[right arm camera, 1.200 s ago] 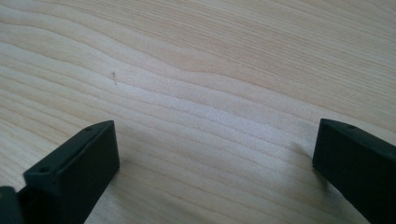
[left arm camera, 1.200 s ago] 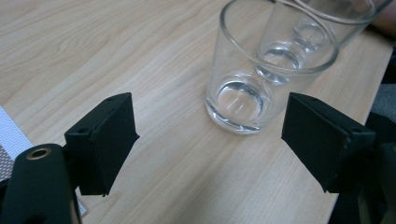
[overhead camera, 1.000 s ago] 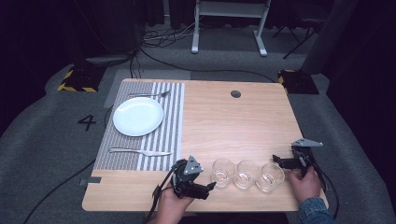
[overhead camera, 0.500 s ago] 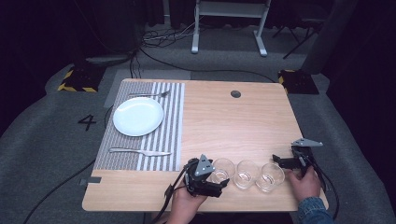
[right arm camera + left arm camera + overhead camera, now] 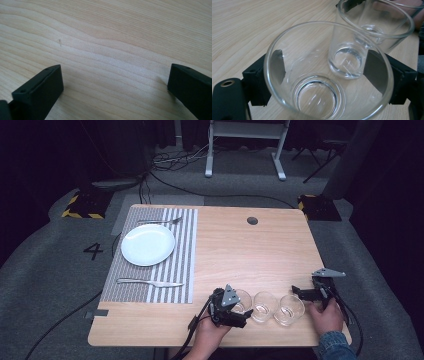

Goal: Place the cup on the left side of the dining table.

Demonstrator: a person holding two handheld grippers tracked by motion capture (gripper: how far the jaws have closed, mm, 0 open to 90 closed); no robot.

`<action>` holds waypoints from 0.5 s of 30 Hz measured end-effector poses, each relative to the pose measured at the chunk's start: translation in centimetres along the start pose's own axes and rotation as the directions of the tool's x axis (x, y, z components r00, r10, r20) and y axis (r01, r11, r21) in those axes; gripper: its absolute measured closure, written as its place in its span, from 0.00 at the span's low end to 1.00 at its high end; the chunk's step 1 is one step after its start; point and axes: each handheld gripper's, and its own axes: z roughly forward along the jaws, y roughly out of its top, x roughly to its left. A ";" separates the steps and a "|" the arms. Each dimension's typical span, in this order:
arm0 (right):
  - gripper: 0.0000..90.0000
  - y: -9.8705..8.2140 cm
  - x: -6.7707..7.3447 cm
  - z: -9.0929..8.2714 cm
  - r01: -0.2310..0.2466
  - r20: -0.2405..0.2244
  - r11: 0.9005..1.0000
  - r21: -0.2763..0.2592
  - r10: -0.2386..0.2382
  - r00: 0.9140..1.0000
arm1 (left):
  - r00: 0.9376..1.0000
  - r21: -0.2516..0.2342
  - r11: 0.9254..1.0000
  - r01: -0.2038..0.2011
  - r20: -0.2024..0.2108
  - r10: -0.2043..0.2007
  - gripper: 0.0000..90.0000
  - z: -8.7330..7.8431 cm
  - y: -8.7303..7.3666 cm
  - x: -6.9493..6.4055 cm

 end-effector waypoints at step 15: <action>0.01 0.1 0.0 0.0 -0.009 0.008 1.000 0.000 0.009 1.000 | 0.999 0.015 1.000 0.007 -0.045 -0.007 0.20 -1.6 1.1 0.9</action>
